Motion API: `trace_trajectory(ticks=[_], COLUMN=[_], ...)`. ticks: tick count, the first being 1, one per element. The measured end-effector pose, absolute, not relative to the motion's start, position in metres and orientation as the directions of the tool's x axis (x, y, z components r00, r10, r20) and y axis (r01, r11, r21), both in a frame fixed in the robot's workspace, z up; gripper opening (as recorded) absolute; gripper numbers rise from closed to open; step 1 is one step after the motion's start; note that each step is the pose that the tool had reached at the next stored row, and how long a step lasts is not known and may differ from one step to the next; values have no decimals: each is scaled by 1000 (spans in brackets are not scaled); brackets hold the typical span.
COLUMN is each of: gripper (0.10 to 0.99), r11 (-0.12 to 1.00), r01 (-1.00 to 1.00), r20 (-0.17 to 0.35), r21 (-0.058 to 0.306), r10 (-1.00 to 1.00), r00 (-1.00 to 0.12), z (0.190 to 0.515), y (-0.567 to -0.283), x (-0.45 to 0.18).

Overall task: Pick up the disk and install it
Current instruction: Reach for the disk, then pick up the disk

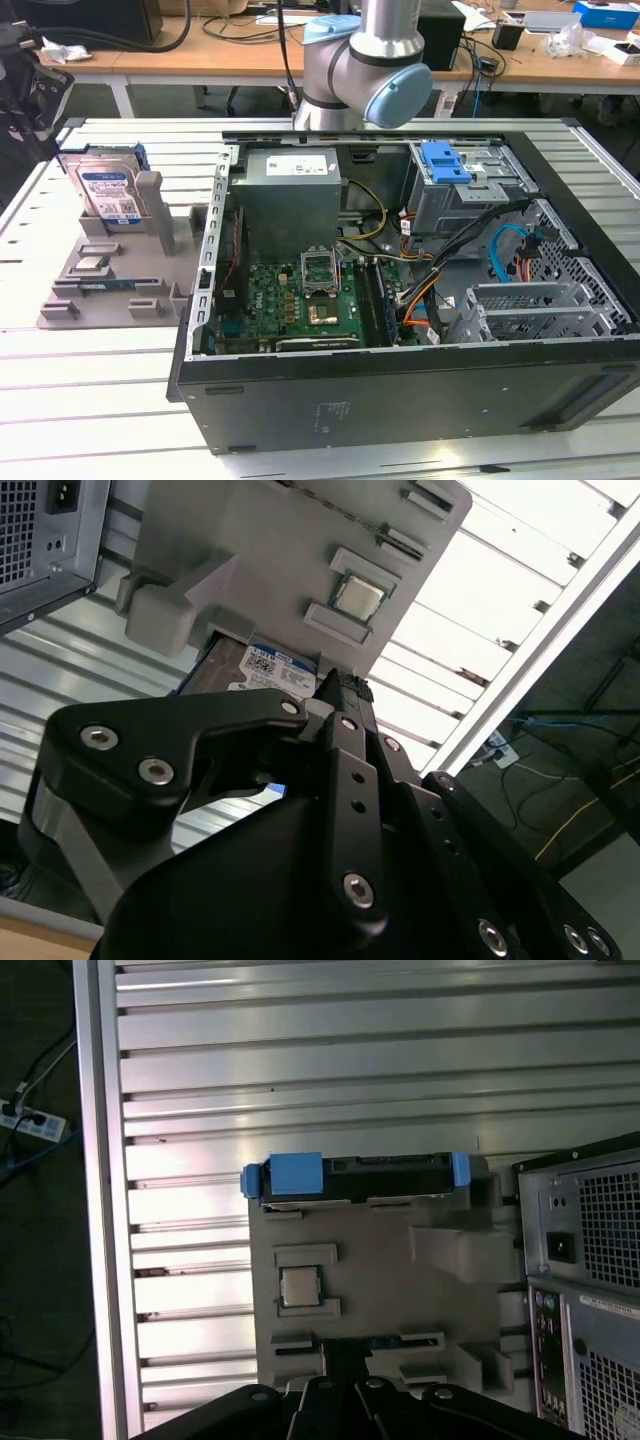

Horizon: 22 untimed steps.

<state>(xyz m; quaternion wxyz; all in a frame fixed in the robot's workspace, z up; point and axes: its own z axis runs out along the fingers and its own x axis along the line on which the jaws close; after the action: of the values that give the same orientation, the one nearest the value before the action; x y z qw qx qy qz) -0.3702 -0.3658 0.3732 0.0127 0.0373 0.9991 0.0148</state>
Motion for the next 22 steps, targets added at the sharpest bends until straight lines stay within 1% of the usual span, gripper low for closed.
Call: trace_trajectory(ticks=[8,22], gripper=[106,106], r11=[997,997], r01=[74,74], r20=[-25,-25], r21=[25,24], r10=[75,75], r00=[-997,-997], z=[365,364], y=[-358,-357], x=[-378,-379])
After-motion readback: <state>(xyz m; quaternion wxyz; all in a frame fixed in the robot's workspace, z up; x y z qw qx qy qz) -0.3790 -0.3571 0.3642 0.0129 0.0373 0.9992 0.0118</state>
